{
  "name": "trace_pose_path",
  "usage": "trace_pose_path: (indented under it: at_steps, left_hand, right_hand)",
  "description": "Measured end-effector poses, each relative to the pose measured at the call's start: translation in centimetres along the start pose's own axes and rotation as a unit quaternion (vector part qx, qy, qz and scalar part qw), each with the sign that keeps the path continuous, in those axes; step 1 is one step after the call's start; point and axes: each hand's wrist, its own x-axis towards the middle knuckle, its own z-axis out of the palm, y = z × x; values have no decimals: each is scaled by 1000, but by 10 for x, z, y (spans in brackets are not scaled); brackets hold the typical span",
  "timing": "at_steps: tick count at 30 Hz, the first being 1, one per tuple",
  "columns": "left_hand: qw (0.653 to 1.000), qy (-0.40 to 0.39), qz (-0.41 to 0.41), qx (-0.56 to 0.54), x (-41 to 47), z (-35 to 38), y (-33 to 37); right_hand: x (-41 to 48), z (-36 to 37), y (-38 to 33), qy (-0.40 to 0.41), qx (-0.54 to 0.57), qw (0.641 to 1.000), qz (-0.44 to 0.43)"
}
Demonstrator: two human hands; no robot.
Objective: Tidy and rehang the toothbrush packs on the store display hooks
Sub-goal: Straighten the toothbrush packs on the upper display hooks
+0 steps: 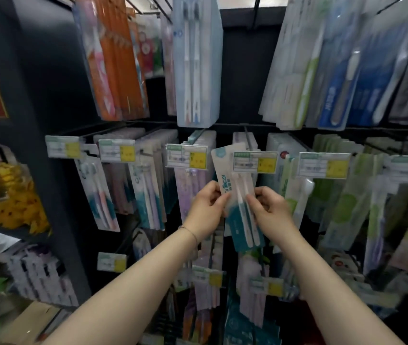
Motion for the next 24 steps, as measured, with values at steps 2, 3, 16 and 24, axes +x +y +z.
trace_pose_path:
  at_steps: [2, 3, 16, 24]
  left_hand:
    - [1000, 0, 4, 3, 4, 0, -1]
    - [1000, 0, 5, 2, 6, 0, -1]
    - [999, 8, -33, -21, -11, -23, -33]
    - [996, 46, -45, -56, -8, -43, -37]
  right_hand:
    - [5, -1, 1, 8, -13, 1000, 5]
    - [6, -1, 1, 10, -24, 1000, 4]
    - [11, 15, -1, -111, -41, 992, -42]
    - [23, 36, -20, -129, -59, 987, -72]
